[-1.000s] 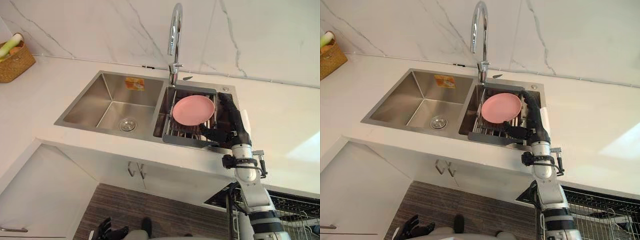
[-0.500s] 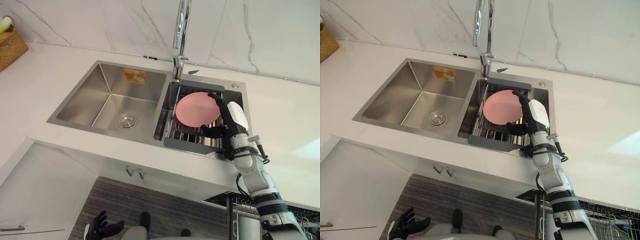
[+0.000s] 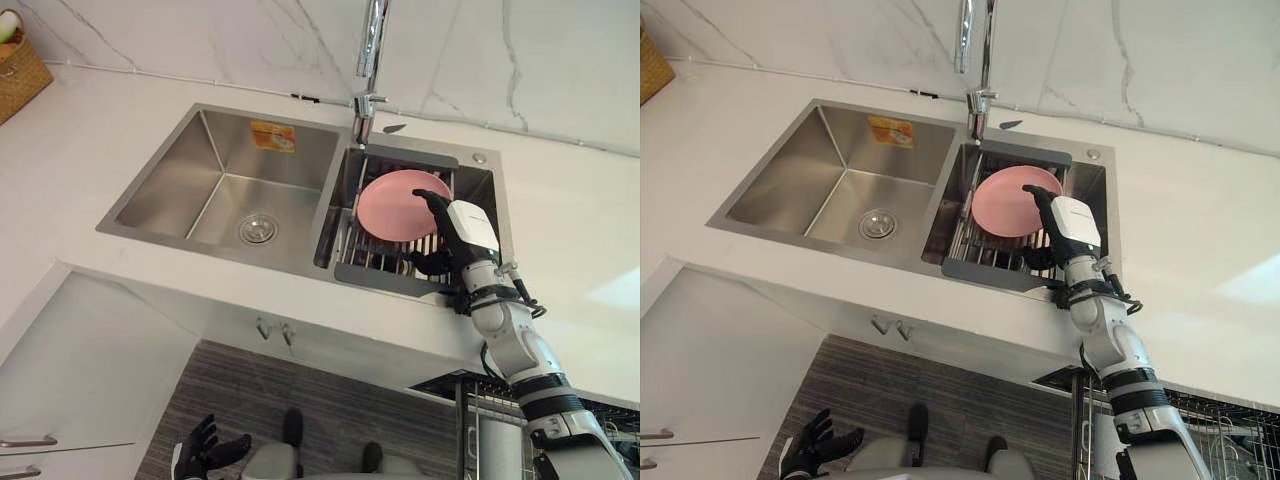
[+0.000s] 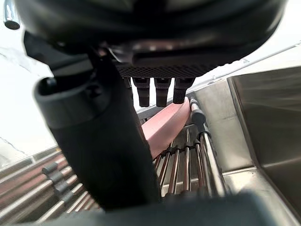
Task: Walk over to the sink, pick up the cup, carry it to the dishwasher, place the cup inside the dishwasher, then close the dishwasher door
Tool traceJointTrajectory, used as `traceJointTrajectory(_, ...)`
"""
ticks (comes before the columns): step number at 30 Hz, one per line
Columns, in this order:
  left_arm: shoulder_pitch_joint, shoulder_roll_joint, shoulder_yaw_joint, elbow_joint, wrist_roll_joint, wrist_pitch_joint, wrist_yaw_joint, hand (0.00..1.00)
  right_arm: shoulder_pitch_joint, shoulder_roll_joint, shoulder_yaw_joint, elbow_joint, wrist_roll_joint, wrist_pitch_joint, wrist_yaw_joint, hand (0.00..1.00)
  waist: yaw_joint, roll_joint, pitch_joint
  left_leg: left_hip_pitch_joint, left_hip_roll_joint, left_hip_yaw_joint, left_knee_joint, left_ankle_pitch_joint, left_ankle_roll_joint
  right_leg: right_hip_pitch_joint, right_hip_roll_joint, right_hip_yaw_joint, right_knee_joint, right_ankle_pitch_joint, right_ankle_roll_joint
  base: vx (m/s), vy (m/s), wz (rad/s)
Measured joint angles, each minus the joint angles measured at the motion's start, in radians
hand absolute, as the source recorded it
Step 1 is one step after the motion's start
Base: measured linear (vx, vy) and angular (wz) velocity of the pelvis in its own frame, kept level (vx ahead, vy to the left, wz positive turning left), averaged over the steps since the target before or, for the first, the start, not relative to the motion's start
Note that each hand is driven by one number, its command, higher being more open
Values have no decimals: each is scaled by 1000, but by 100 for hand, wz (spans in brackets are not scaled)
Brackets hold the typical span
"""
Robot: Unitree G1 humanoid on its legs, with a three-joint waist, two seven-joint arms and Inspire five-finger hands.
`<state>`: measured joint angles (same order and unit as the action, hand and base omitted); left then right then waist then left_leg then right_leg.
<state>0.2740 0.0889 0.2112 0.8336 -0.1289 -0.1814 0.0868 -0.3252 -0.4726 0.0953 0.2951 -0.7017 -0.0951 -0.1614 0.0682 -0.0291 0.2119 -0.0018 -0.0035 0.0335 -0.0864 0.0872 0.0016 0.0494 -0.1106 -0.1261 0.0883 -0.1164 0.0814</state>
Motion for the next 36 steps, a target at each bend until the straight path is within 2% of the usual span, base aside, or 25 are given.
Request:
traceJointTrajectory(9,-11,-9,-1,-3,-8,-2,1,90,-61,-10,16,7,-48,20,-17,90,-3,-8,28,-9,-5,-9,0,2,4,-4,-4,-3,0,2,3,3,-2,0)
traceJointTrajectory(10,-16,-9,-1,-3,-10,-2,3,90,-67,-17,24,9,-49,27,-18,30,-2,-8,30,-11,-4,-10,0,2,4,-6,-4,-3,2,2,3,-50,-1,2)
traceJointTrajectory(17,-37,-9,-1,-3,-21,-9,18,90,-145,-33,49,65,-58,48,-20,30,-1,-8,51,-34,2,-8,0,7,-1,-45,0,3,30,3,0,-52,2,-1)
traceJointTrajectory(24,-59,3,0,-5,-47,-13,23,90,-287,-79,65,55,-77,34,-46,30,15,-7,74,-50,17,-7,1,14,-9,-65,13,3,32,8,-11,-29,-11,0)
traceJointTrajectory(28,-60,5,0,-7,-47,-13,23,90,-258,-82,65,19,-78,3,-46,30,12,-7,74,-50,20,-5,1,23,-2,-65,17,6,35,8,-11,52,-25,-3)
traceJointTrajectory(36,-58,5,0,-11,-45,-16,22,90,-185,-118,60,-91,-78,-10,-47,30,7,-9,75,-31,21,0,1,22,-1,-48,18,12,34,8,-11,21,-7,-1)
